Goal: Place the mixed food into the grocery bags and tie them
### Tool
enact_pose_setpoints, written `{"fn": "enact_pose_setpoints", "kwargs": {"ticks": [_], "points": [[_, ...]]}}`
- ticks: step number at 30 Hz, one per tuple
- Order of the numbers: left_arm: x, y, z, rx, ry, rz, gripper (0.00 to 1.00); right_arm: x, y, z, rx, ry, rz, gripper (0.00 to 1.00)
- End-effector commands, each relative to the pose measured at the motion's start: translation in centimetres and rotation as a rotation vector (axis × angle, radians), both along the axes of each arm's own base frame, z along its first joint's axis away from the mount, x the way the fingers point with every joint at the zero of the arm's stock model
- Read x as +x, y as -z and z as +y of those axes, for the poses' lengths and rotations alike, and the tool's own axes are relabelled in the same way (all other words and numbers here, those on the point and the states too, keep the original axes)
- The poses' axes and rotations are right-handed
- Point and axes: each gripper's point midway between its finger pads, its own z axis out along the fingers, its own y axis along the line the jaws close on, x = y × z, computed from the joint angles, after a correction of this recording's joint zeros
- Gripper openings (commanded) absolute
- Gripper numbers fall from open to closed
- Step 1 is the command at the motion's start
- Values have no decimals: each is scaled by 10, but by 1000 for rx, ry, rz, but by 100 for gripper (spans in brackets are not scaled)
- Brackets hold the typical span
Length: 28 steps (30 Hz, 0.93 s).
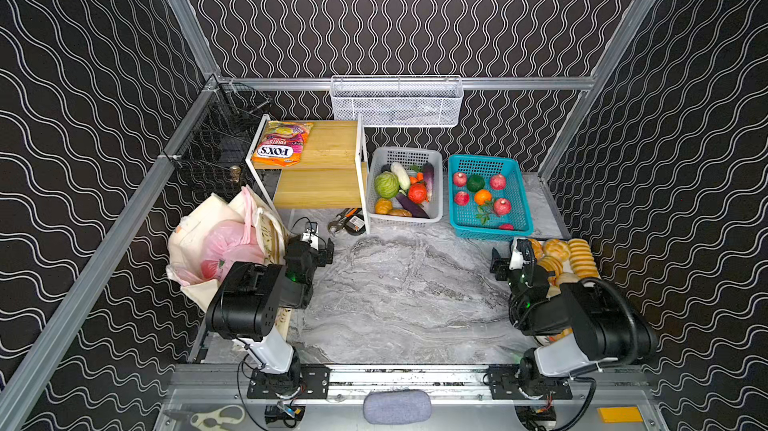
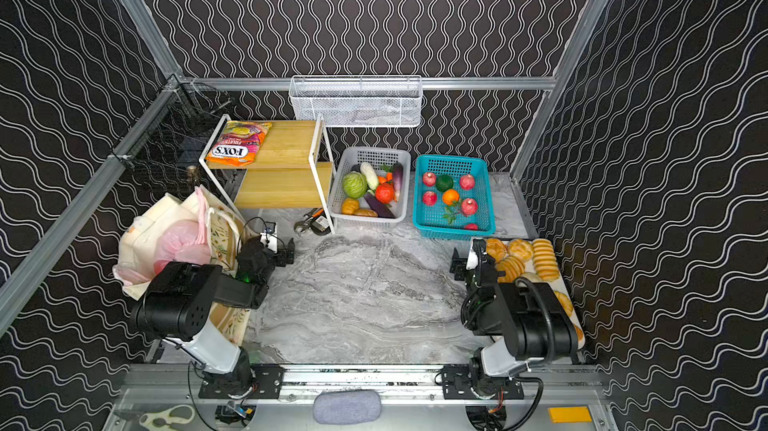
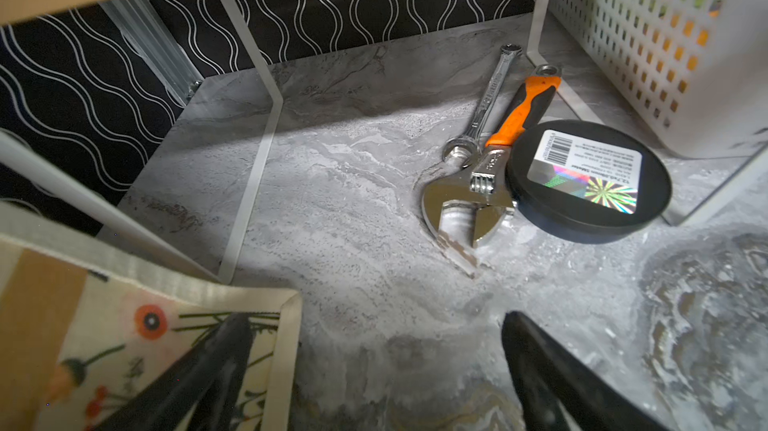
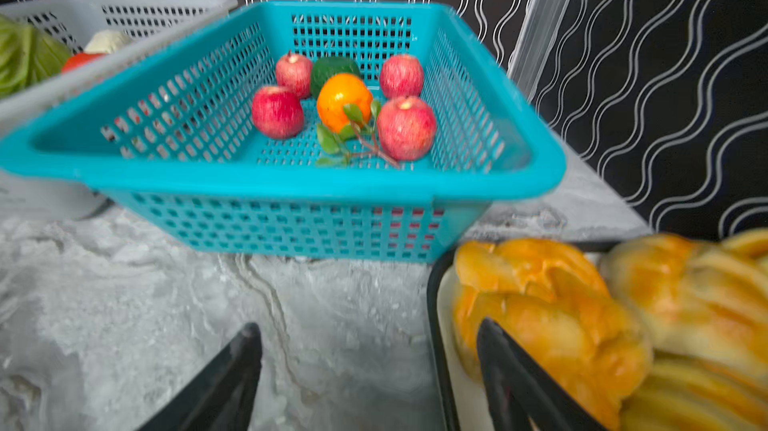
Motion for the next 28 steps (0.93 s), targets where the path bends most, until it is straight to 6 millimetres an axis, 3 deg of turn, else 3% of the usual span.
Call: {"fn": "enact_pose_setpoints", "kwargs": {"ticks": [1,7,10,28], "points": [[2,-4,1,-4,-5,-14,99,8,-46,-4,8,24,-169,83],[2,-4,2,0,-12,-17,99,36,-32,-29,64,166,-58,91],[2,-4,2,-1,-11,-15,99,35,-33,-31,58,162,-75,100],[3,-3,1,-12,1,-11,99,33,-37,-31,49,164,-96,100]]}}
